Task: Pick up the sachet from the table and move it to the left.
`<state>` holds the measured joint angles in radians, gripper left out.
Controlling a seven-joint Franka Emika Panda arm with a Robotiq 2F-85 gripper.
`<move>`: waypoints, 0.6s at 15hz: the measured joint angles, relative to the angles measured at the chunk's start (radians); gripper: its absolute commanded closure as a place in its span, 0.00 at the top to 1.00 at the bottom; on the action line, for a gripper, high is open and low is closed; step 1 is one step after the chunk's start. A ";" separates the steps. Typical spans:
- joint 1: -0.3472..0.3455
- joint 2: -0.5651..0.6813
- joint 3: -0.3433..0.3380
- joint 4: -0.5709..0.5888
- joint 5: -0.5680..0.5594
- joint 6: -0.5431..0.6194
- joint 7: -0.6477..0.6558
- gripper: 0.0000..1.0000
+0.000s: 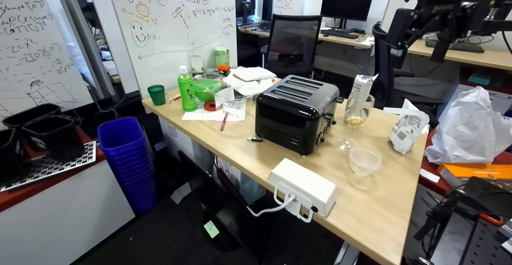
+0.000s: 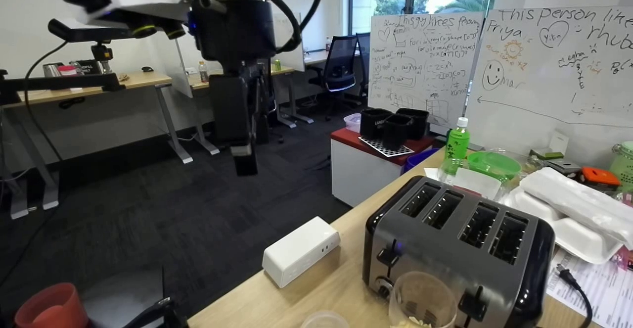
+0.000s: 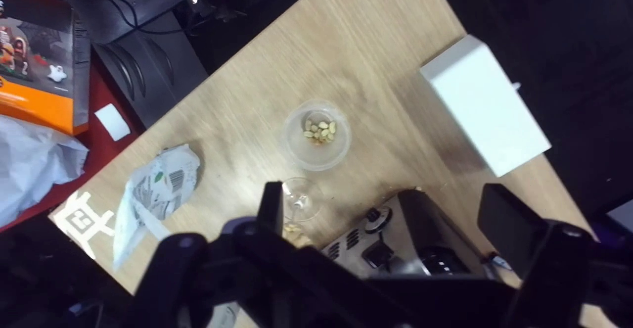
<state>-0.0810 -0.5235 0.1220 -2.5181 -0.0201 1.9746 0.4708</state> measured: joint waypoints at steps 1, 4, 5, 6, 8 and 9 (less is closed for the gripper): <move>-0.023 0.008 -0.009 -0.010 -0.029 0.008 0.017 1.00; -0.048 0.016 -0.021 -0.019 -0.070 0.009 0.032 1.00; -0.043 0.015 -0.020 -0.018 -0.070 0.009 0.033 1.00; -0.039 0.014 -0.018 -0.018 -0.070 0.009 0.033 1.00; -0.038 0.012 -0.018 -0.018 -0.070 0.009 0.033 1.00; -0.038 0.012 -0.018 -0.018 -0.070 0.009 0.033 1.00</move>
<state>-0.1193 -0.5114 0.1038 -2.5365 -0.0898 1.9838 0.5038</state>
